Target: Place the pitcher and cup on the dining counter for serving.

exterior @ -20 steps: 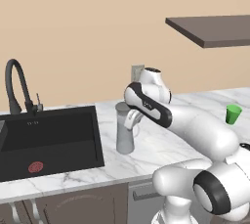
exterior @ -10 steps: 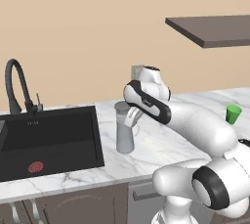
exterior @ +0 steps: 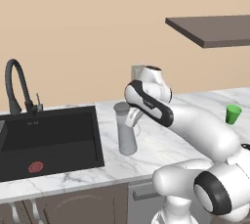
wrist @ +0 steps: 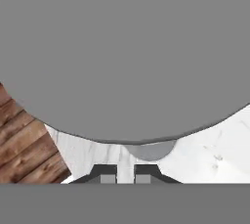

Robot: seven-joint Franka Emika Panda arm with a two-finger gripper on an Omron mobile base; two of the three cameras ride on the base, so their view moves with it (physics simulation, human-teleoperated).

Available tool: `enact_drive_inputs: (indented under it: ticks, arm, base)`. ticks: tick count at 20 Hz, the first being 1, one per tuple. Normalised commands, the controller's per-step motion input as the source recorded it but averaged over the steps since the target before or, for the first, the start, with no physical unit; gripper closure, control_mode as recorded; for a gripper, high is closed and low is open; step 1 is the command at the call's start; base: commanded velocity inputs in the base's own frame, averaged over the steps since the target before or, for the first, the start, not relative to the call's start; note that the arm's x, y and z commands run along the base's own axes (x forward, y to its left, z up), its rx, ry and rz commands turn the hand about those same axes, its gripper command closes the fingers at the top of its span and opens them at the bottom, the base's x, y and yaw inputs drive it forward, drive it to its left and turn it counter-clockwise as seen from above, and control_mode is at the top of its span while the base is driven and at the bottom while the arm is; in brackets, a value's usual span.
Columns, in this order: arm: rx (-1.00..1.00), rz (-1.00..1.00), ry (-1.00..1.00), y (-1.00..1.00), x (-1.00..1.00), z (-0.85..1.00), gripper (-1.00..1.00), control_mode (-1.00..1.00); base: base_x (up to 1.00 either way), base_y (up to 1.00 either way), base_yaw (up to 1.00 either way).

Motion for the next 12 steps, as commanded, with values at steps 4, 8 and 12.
enact_drive_inputs:
  ticks: [4, 8, 12]
  arm:
    - [0.10, 0.00, -0.18, 0.00, -0.39, 0.19, 1.00, -1.00]
    - [0.16, 0.00, -0.23, -0.04, -0.48, 0.34, 1.00, -1.00]
    - [0.23, 0.00, -0.24, -0.13, -0.52, 0.42, 1.00, -1.00]
  base:
    - [0.00, 0.00, 0.00]
    - [0.00, 0.00, 0.00]
    - [0.00, 0.00, 0.00]
